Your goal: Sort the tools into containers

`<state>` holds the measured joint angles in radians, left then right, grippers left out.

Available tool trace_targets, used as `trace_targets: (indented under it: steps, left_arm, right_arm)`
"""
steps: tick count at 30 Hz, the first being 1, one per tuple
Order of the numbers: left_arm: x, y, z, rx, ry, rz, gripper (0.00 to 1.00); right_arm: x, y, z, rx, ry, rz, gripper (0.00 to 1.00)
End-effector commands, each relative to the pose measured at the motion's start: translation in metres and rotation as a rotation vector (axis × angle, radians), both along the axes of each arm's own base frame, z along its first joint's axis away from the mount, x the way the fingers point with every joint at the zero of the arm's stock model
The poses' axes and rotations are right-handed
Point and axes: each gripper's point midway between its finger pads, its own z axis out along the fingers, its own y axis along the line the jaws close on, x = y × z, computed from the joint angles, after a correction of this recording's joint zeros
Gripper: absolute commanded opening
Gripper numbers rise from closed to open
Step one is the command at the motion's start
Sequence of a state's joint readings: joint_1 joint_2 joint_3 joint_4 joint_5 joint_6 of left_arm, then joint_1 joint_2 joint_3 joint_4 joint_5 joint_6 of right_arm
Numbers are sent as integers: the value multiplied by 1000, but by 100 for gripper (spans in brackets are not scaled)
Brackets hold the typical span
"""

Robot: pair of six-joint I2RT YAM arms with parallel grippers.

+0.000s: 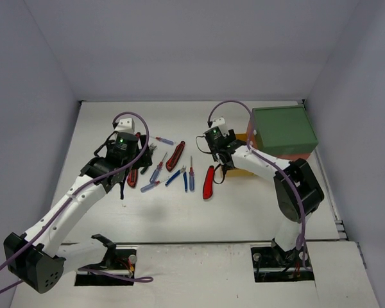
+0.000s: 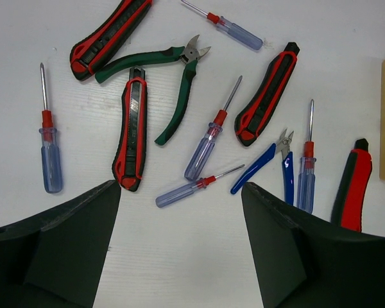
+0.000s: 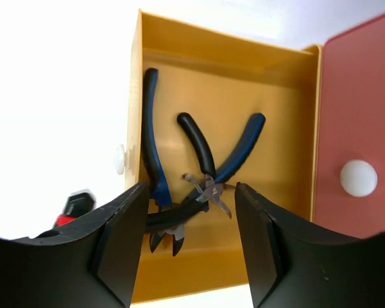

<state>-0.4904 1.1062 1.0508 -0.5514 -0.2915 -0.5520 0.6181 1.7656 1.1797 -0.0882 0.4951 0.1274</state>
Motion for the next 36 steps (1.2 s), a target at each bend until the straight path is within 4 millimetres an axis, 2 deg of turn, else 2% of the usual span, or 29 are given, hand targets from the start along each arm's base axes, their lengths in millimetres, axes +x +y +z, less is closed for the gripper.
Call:
trace_targets:
  steps: [1, 7, 9, 11, 13, 16, 23, 26, 31, 36]
  left_arm:
    - [9, 0, 21, 7, -57, -11, 73]
    - [11, -2, 19, 17, -48, -27, 73]
    - [11, -2, 20, 20, -47, -30, 73]
    - [11, -2, 19, 25, -45, -35, 73]
    - [10, -1, 19, 38, -37, -42, 73]
    - [8, 0, 18, 49, -28, -49, 73]
    - [0, 1, 13, 52, -1, -61, 73]
    - [-3, 1, 11, 45, 9, -66, 73]
    - [-7, 3, 11, 48, 13, -65, 73]
    - [-8, 3, 11, 45, 13, -65, 73]
  right_arm:
    - [6, 43, 55, 247, -84, 70, 55]
    - [-9, 83, 95, 433, -91, 189, 53]
    - [-18, 101, 102, 500, -73, 230, 51]
    - [-30, 119, 101, 537, -42, 269, 51]
    - [-47, 142, 92, 558, 1, 307, 49]
    - [-64, 163, 68, 564, 73, 322, 48]
    - [-88, 199, 22, 540, 161, 303, 42]
    - [-85, 202, 7, 527, 170, 266, 40]
    - [-78, 195, -7, 502, 154, 193, 40]
    - [-80, 195, -35, 478, 203, 170, 39]
